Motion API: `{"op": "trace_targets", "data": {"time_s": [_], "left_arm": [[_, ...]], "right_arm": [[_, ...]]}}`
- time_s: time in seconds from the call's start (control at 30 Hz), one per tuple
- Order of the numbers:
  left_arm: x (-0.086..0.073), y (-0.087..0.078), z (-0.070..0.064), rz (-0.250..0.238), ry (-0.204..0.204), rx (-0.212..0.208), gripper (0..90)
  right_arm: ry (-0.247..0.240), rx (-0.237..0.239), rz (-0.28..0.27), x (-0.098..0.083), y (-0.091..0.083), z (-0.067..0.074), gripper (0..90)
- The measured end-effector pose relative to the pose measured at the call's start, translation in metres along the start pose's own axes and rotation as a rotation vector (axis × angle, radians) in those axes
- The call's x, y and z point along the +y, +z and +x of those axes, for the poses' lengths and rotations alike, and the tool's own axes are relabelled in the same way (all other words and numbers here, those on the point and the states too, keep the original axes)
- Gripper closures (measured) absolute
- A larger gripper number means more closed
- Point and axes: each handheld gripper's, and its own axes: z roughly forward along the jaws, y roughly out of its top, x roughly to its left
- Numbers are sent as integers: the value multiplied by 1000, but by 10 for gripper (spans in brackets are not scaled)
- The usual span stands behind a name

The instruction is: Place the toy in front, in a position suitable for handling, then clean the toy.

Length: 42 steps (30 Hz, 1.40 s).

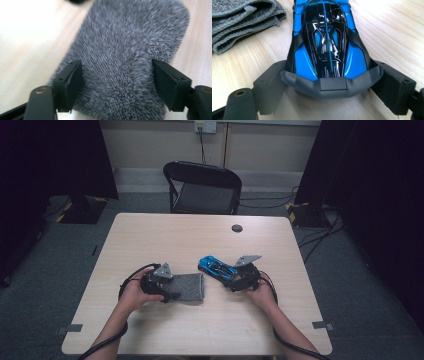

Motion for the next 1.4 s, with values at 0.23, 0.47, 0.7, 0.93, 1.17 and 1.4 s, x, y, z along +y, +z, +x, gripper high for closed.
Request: {"op": "trace_targets", "data": {"time_s": [0.23,0.47,0.7,0.93,1.17,1.4], "left_arm": [[-2,-2,-11,-21,-34,-27,501],[2,-7,-21,14,-183,-39,727],[8,-25,-18,-36,-267,-30,745],[15,-34,-17,-85,-320,12,744],[22,-36,-16,-124,-343,25,744],[29,-35,-20,-127,-363,39,744]], "right_arm": [[0,-1,0,0,0,0,174],[-1,-4,-2,0,0,1,179],[1,-2,-2,0,0,0,179],[0,0,-2,0,0,0,180],[-1,0,-1,0,0,0,181],[-1,0,-1,0,0,0,181]]}}
